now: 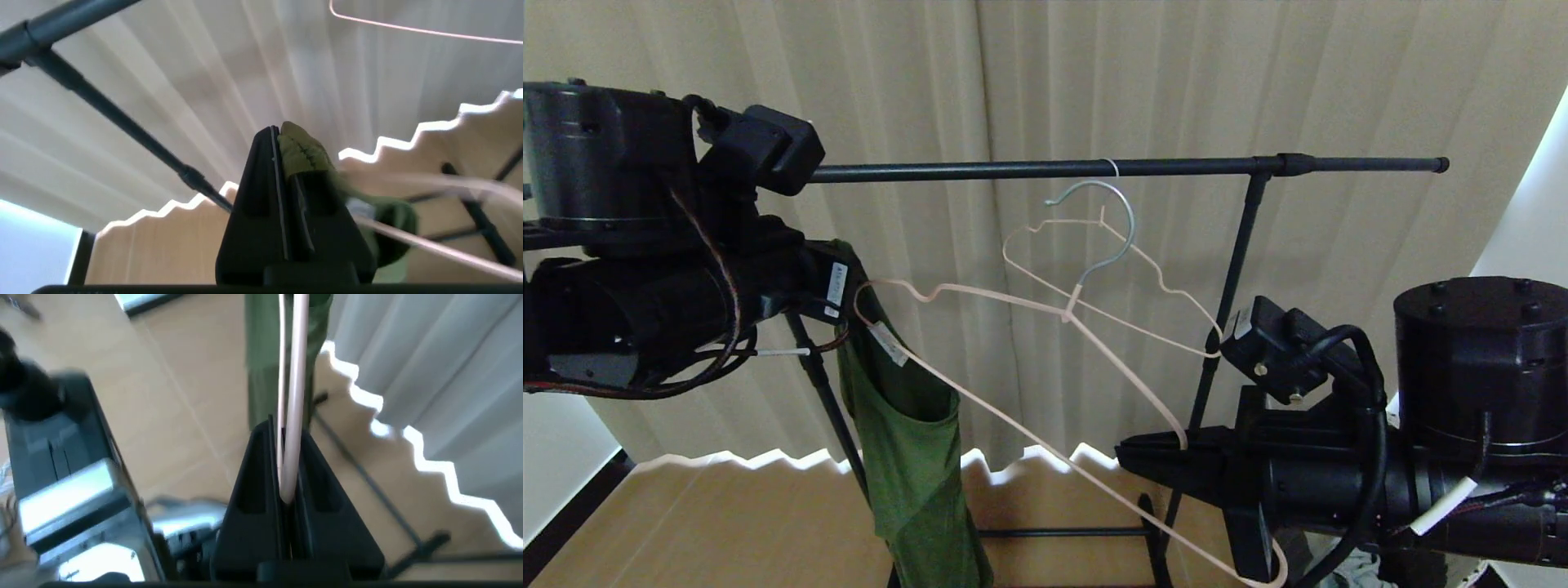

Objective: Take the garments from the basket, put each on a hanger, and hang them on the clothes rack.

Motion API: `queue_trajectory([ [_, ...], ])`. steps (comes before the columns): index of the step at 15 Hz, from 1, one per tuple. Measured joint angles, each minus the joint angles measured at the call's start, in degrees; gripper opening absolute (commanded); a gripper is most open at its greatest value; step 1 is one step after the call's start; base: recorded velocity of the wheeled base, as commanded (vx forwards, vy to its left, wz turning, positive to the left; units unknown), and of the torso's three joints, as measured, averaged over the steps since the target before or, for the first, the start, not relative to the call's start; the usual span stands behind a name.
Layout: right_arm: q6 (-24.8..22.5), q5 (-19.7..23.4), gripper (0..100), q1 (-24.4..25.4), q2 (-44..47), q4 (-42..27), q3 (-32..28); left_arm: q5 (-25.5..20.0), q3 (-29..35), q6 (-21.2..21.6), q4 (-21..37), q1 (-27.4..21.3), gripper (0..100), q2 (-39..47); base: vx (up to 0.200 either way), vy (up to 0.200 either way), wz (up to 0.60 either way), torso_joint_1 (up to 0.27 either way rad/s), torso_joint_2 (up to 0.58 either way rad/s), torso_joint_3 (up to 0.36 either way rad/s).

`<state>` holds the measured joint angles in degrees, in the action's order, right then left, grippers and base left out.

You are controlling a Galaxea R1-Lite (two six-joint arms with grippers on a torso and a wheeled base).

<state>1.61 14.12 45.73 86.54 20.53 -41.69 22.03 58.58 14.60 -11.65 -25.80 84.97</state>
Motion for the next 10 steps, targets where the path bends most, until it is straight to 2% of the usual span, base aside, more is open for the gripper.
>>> queue_trajectory([
  [2,1.45,0.00,0,1.16,-0.07,0.76,0.16,0.85,0.33,-0.07,-0.02,-0.28,0,-0.52,0.000,0.000,0.00,0.000,0.00,0.000],
  [10,1.73,-0.06,0,3.35,-0.66,0.98,0.90,4.18,1.71,0.00,-0.09,0.02,0,-0.57,0.000,0.000,0.00,0.000,0.00,0.000],
])
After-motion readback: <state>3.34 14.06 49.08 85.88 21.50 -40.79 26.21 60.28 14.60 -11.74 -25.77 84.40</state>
